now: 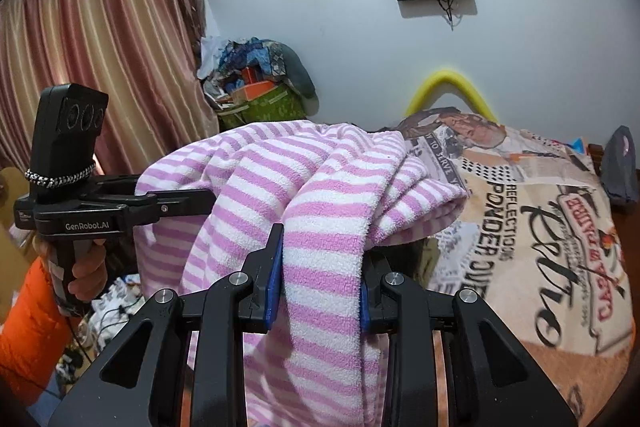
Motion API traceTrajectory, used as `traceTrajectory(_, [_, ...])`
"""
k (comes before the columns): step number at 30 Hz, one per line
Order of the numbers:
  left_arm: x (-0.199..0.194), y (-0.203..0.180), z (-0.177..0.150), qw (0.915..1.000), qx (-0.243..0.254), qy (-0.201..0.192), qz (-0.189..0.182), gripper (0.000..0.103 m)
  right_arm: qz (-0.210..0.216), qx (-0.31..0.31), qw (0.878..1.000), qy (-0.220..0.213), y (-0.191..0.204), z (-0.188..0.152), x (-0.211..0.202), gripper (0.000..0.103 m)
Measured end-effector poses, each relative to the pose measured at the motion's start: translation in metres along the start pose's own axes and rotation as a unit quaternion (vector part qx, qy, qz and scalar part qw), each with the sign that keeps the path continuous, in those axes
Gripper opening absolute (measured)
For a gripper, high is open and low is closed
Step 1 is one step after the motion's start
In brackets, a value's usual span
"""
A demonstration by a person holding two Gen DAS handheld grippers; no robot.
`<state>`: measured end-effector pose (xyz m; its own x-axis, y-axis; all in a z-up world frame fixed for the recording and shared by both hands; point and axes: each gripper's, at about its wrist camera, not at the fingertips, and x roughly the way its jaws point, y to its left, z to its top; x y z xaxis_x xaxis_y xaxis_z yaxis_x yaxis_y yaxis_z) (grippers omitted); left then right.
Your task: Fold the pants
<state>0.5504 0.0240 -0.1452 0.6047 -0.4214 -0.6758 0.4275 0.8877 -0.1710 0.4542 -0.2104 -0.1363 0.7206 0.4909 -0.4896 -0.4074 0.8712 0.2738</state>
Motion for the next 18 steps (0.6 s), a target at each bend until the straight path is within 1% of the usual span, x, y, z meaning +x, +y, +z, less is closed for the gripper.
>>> traceTrajectory(6, [0.061, 0.051, -0.001, 0.9997, -0.013, 0.020, 0.008, 0.032, -0.004, 0.010, 0.999, 0.030, -0.024, 0.000, 0.074, 0.027])
traceTrajectory(7, [0.074, 0.061, -0.003, 0.9994, -0.019, 0.027, 0.009, 0.032, -0.006, 0.001, 1.000, 0.016, -0.029, -0.001, 0.085, 0.027])
traceTrajectory(10, [0.115, 0.089, -0.012, 0.9978, -0.037, 0.053, 0.017, 0.033, -0.017, -0.004, 0.999, 0.042, -0.043, -0.005, 0.122, 0.027])
traceTrajectory(12, [0.134, 0.105, -0.018, 0.9967, -0.050, 0.062, 0.014, 0.034, -0.024, -0.005, 0.998, 0.055, -0.050, -0.009, 0.141, 0.027])
traceTrajectory(14, [0.147, 0.118, -0.024, 0.9963, -0.058, 0.061, 0.018, 0.043, -0.029, -0.002, 0.998, 0.060, -0.054, -0.012, 0.153, 0.027])
traceTrajectory(15, [0.151, 0.123, -0.028, 0.9962, -0.059, 0.060, 0.021, 0.045, -0.033, 0.001, 0.998, 0.062, -0.057, -0.014, 0.158, 0.027])
traceTrajectory(17, [0.158, 0.129, -0.037, 0.9958, -0.056, 0.063, 0.035, 0.054, -0.038, 0.005, 0.997, 0.069, -0.060, -0.018, 0.163, 0.028])
traceTrajectory(18, [0.161, 0.132, -0.041, 0.9954, -0.055, 0.067, 0.041, 0.056, -0.042, 0.006, 0.996, 0.074, -0.061, -0.021, 0.167, 0.029])
